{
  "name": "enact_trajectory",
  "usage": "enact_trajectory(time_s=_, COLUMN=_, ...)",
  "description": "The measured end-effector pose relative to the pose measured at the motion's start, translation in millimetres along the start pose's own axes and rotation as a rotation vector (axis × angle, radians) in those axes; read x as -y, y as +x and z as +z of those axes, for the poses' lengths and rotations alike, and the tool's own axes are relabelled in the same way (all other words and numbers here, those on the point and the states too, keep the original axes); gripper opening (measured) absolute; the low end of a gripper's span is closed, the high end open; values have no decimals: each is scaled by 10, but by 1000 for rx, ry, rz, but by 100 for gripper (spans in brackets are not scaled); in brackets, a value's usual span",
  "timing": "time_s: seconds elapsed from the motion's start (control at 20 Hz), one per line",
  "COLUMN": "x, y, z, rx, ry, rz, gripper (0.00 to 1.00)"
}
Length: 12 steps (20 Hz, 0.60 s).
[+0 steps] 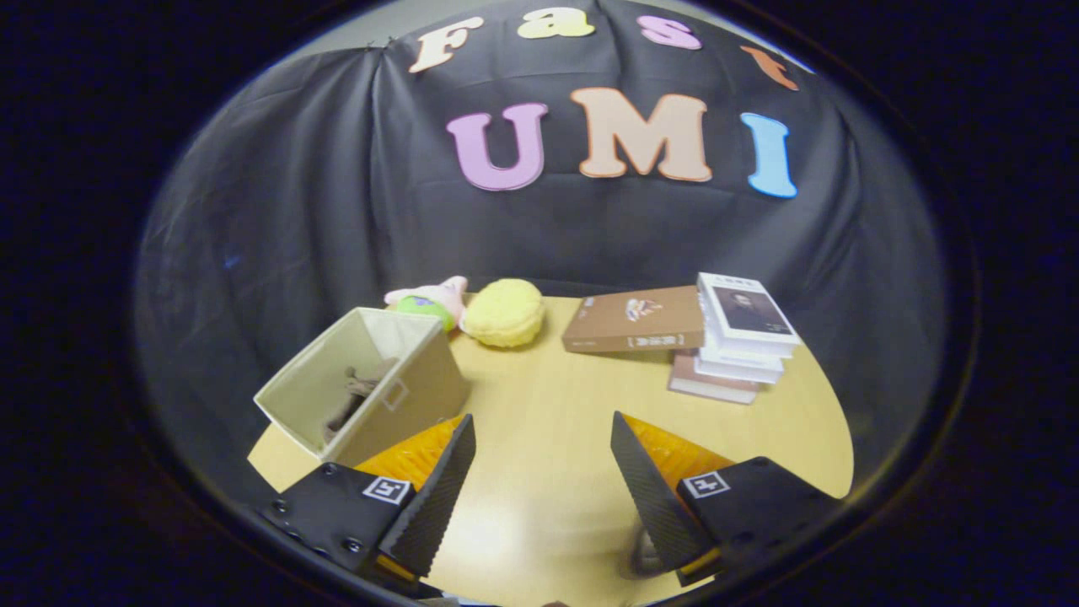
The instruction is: Open the storage box then place both shoes into the box .Put the left shoe in first, then the right shoe, with the right side of both shoes facing outward in a uniform manner.
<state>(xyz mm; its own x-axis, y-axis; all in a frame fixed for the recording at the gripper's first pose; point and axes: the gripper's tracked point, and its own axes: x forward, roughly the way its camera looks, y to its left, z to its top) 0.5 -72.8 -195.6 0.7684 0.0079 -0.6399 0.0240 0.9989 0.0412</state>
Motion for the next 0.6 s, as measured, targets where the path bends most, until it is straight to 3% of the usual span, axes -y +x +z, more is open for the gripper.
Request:
enact_trajectory(time_s=0.35, x=1009, y=-51, z=-581, rx=-130, ry=21, rz=-79, gripper=100)
enact_trajectory(time_s=0.6, x=1353, y=50, z=-1188, rx=-270, ry=-12, rz=-99, gripper=100)
